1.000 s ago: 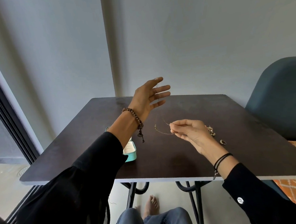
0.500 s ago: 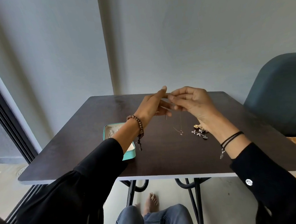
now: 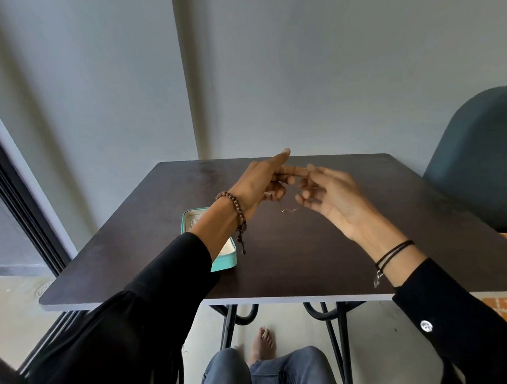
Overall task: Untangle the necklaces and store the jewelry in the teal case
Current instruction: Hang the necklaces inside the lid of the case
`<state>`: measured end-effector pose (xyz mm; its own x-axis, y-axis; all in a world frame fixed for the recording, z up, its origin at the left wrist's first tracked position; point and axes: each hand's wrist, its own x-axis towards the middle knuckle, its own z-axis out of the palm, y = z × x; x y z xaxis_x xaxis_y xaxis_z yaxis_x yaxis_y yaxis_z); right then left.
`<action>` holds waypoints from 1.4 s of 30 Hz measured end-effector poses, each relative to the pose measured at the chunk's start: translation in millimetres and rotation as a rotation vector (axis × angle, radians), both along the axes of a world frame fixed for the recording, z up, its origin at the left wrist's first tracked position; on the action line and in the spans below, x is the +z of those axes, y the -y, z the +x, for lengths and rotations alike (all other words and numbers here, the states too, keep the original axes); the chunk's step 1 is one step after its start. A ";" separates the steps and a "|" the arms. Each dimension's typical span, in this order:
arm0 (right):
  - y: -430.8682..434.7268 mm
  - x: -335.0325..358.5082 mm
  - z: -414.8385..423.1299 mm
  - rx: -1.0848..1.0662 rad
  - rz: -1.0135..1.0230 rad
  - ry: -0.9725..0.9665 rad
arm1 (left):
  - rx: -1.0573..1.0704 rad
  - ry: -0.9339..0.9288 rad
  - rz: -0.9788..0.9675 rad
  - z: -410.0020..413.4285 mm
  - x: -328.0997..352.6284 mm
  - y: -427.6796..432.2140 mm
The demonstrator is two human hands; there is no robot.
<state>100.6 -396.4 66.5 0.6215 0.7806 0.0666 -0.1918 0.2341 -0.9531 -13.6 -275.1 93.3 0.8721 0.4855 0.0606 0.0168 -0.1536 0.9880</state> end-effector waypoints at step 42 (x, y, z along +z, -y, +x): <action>-14.8 -5.7 -16.3 0.189 0.021 0.113 | 0.157 -0.004 -0.188 -31.3 -40.3 -13.9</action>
